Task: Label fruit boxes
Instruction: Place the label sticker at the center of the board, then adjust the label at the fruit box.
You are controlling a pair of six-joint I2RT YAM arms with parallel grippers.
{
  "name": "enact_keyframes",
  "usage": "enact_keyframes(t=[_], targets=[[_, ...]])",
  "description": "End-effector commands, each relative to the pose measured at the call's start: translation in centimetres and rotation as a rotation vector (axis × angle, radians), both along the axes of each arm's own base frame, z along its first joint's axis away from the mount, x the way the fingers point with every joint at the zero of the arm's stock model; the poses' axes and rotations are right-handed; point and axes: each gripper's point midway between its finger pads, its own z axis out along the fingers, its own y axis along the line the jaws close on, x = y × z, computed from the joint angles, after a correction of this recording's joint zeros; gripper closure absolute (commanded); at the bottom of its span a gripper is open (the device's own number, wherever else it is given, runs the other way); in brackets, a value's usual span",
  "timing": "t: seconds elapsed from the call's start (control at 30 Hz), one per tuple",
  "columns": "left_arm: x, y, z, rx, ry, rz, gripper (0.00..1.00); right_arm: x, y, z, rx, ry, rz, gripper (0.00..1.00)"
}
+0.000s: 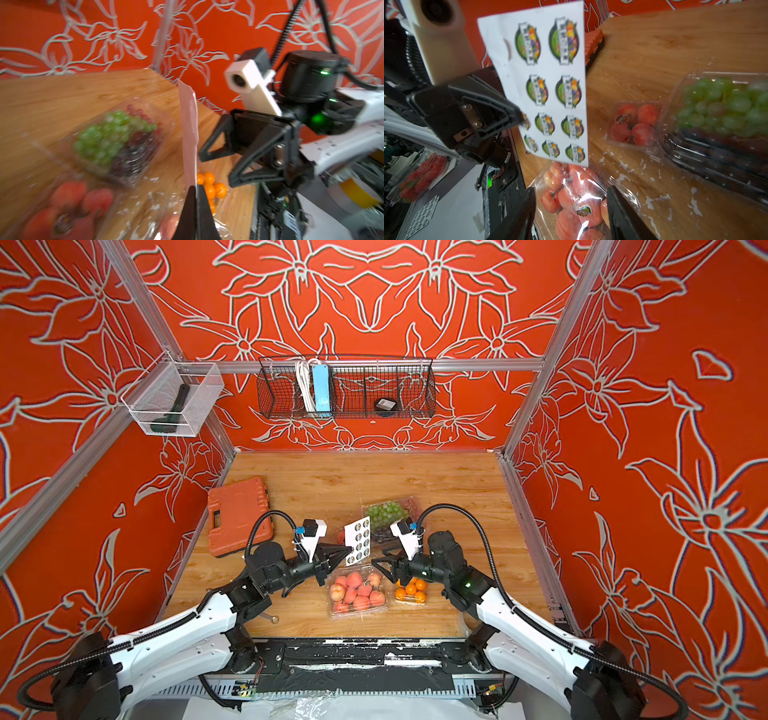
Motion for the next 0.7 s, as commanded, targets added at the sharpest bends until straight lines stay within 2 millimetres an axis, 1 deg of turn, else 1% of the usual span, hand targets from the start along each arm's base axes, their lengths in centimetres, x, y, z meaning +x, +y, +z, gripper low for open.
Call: enact_keyframes(t=[0.0, 0.03, 0.07, 0.13, 0.2, 0.27, 0.3, 0.37, 0.43, 0.47, 0.53, 0.57, 0.67], targets=[[2.4, 5.8, -5.2, 0.052, 0.189, 0.345, 1.00, -0.7, 1.0, -0.9, -0.060, -0.014, 0.022, 0.49], [2.6, 7.2, -6.2, 0.069, 0.217, 0.406, 1.00, -1.2, 1.6, -1.2, -0.087, -0.024, 0.037, 0.53], [2.6, 8.1, -6.7, 0.074, 0.229, 0.435, 1.00, -1.6, 2.0, -1.5, -0.111, -0.032, 0.044, 0.58], [2.8, 9.6, -8.6, 0.098, 0.293, 0.476, 1.00, -2.1, 2.6, -2.4, -0.153, -0.038, 0.058, 0.68], [2.9, 10.9, -11.3, 0.124, 0.373, 0.519, 1.00, -1.8, 3.1, -3.4, -0.176, -0.018, 0.063, 0.81], [2.8, 12.3, -13.4, 0.164, 0.429, 0.582, 1.00, -1.4, 3.2, -4.7, -0.216, 0.010, 0.052, 0.85], [2.6, 12.7, -13.8, 0.166, 0.436, 0.604, 1.00, -1.4, 3.3, -5.3, -0.229, 0.019, 0.051, 0.86], [2.4, 12.7, -13.9, 0.159, 0.450, 0.601, 1.00, -1.1, 3.5, -6.4, -0.254, 0.044, 0.049, 0.89], [2.3, 13.5, -14.5, 0.199, 0.487, 0.645, 0.95, -1.4, 3.9, -6.9, -0.259, 0.063, 0.073, 0.94], [2.2, 14.1, -14.8, 0.214, 0.500, 0.678, 0.94, -1.5, 4.1, -6.9, -0.252, 0.068, 0.085, 0.95], [2.1, 14.4, -15.0, 0.217, 0.510, 0.693, 0.89, -1.8, 4.1, -7.1, -0.261, 0.065, 0.088, 0.96], [2.1, 14.5, -15.1, 0.222, 0.516, 0.703, 0.84, -1.7, 4.0, -7.3, -0.268, 0.062, 0.083, 0.97], [2.1, 15.3, -15.3, 0.244, 0.530, 0.747, 0.64, -1.7, 3.5, -7.8, -0.293, 0.065, 0.060, 0.99]])
